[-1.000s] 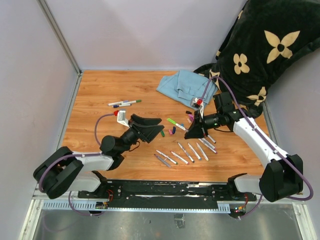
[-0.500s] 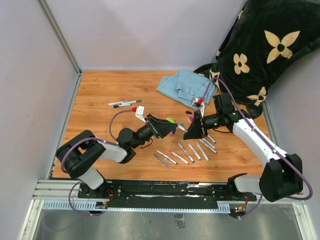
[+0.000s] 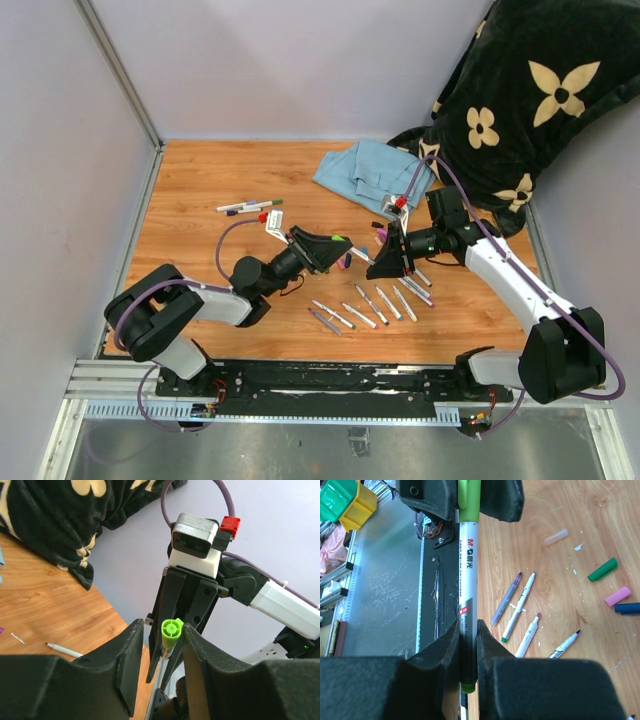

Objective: Open the pen caps
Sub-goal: Pick up the pen from the center of the board, then open the pen cap from the pen.

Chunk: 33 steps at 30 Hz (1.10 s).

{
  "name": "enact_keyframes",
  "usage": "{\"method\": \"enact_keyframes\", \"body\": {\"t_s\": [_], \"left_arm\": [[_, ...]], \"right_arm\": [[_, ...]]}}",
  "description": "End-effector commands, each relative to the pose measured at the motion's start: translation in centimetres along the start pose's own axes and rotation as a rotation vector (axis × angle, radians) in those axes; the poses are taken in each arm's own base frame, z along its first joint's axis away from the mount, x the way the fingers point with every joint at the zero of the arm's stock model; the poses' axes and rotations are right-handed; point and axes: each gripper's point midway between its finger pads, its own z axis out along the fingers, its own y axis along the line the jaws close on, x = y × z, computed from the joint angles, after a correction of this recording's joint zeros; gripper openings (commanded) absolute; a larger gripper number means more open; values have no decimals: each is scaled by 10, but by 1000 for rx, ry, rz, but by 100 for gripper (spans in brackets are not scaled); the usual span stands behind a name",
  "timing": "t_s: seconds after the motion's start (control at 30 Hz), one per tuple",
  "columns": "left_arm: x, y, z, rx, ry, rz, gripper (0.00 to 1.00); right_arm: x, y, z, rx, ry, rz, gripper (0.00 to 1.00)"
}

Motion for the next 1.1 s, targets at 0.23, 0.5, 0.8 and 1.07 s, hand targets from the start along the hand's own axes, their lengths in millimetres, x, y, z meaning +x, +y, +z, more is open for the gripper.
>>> {"method": "enact_keyframes", "body": {"t_s": [0.23, 0.5, 0.8, 1.07], "left_arm": [[-35, -53, -3, 194, -140, 58, 0], [-13, -44, 3, 164, -14, 86, 0], [12, -31, 10, 155, 102, 48, 0], [24, -20, 18, 122, 161, 56, 0]], "right_arm": [[5, -1, -3, 5, -7, 12, 2], [-1, 1, -2, -8, -30, -17, 41], [-7, 9, -2, -44, -56, -36, 41], [-7, 16, 1, -67, -55, -54, 30]]}}
